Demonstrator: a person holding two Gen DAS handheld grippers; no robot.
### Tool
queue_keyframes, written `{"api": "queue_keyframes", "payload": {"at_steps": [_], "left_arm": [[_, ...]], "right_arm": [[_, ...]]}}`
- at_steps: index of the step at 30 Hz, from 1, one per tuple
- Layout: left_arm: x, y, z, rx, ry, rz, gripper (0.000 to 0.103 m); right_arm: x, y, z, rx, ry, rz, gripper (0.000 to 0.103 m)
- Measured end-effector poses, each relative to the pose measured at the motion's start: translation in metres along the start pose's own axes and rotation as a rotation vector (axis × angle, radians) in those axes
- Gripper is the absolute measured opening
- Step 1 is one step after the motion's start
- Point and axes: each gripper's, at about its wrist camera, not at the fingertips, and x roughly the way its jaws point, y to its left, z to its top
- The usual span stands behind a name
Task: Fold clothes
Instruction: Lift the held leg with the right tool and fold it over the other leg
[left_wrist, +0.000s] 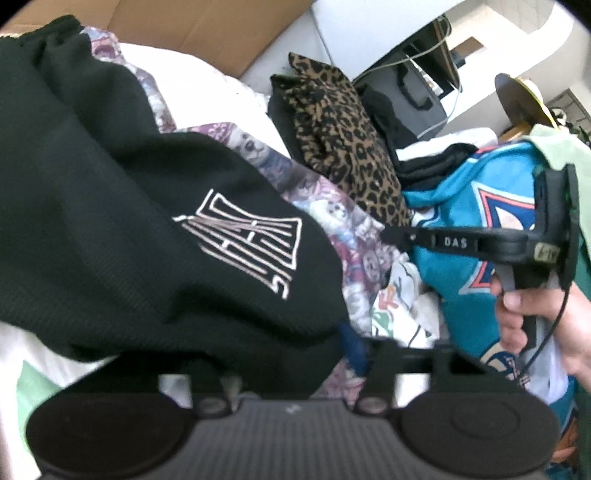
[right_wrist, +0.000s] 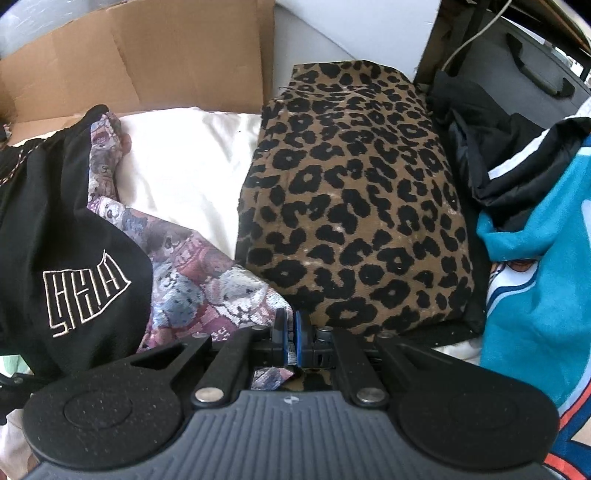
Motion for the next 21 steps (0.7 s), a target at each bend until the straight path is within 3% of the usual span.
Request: {"api": "queue_keyframes", "payload": {"at_steps": [1, 2, 14, 21], "left_arm": [[0.000, 0.000, 0.001, -0.006, -0.001, 0.009, 0.009], [-0.003, 0.002, 0.001, -0.023, -0.003, 0.020, 0.005], [-0.093, 0.003, -0.009, -0.127, -0.132, 0.002, 0.003], [-0.117, -0.001, -0.012, -0.112, -0.074, 0.036, 0.003]], "right_arm": [[-0.001, 0.000, 0.000, 0.001, -0.002, 0.001, 0.002], [-0.002, 0.000, 0.000, 0.001, -0.003, 0.003, 0.002], [-0.025, 0.004, 0.000, 0.009, -0.026, 0.061, 0.002], [-0.044, 0.021, -0.005, -0.003, -0.012, 0.116, 0.002]]}}
